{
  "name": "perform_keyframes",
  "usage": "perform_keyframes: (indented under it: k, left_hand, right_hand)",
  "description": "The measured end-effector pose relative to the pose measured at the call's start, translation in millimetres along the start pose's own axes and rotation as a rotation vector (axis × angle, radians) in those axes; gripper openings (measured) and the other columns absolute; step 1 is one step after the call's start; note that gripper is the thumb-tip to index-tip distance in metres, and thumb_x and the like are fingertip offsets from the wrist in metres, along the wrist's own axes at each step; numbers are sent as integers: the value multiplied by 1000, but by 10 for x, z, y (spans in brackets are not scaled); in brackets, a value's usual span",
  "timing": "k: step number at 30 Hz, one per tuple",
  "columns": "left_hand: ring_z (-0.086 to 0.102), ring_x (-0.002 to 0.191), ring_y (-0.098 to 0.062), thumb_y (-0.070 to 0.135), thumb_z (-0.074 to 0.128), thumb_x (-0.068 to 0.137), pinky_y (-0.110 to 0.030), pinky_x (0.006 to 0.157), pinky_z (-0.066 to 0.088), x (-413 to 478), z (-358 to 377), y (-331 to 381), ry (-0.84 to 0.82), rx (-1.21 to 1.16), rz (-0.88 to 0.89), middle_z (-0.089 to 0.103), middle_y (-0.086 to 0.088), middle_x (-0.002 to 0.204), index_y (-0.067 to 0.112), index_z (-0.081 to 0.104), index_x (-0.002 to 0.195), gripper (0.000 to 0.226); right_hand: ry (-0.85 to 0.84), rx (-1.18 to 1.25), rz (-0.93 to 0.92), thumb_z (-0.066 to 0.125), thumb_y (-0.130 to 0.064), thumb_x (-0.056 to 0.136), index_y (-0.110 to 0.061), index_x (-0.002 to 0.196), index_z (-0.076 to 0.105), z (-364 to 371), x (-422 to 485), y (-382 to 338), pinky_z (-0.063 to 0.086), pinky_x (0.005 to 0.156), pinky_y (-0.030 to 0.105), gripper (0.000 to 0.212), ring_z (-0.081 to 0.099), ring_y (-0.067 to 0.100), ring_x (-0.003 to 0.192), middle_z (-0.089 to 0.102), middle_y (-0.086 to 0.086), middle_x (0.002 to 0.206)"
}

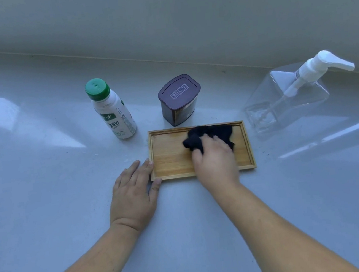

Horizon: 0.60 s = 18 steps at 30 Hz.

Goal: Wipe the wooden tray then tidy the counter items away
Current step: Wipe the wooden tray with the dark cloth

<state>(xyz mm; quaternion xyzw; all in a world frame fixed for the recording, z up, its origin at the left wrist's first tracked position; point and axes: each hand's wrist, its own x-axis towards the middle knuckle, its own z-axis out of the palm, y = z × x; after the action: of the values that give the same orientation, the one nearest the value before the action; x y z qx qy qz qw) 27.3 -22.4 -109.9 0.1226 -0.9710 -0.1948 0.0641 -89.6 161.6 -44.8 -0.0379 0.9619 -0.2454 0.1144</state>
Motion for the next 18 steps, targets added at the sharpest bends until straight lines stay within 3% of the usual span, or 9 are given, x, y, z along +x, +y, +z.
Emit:
perform_keyframes:
  k: [2,6,9,11,13,15,18]
  left_hand:
    - [45,140,-21,47,46,99,-39,117,24,0,15,-13,13,-6,5,68,-2,137,16,64,137,52]
    - [43,141,-20,41,43,96,-39,117,26,8,35,-46,-10,-25,0,71,-4,129,16,66,115,39]
    - [44,141,-21,40,44,94,-38,118,24,0,31,-63,-8,-28,8,69,-5,135,15,64,129,48]
    - [44,140,-21,38,45,91,-37,118,23,-4,22,-54,0,-29,21,66,-4,139,15,60,140,56]
    - [46,140,-23,39,44,93,-40,118,27,-3,18,-33,3,-27,24,66,-3,140,14,63,139,55]
    - [48,140,-24,47,45,97,-45,117,33,2,11,-6,-2,-21,3,67,-1,140,14,65,136,55]
    - [48,141,-23,51,44,99,-45,116,33,2,-4,13,-6,-17,5,67,0,139,14,65,136,57]
  right_hand:
    - [-55,22,-98,57,-24,93,-8,135,63,183,-21,-267,33,117,46,45,47,33,139,63,15,142]
    - [-188,34,-303,58,-22,90,-6,124,67,394,-194,-508,33,118,49,38,51,32,135,69,16,130]
    - [-219,-5,-371,54,-26,91,-10,96,62,302,-250,-362,43,99,44,19,59,28,109,71,7,103]
    - [-282,-27,-416,53,-29,93,-14,89,56,171,-286,-218,45,89,43,15,58,26,97,66,2,92]
    - [-357,-65,-440,51,-30,92,-16,102,64,37,-325,-44,46,97,42,21,60,27,112,71,3,109]
    - [-319,-72,-404,52,-31,91,-17,122,68,-138,-323,189,44,105,40,38,57,26,127,70,6,129]
    - [-173,-105,-248,60,-27,89,-17,122,71,-430,-300,598,48,94,35,37,62,26,117,74,3,120]
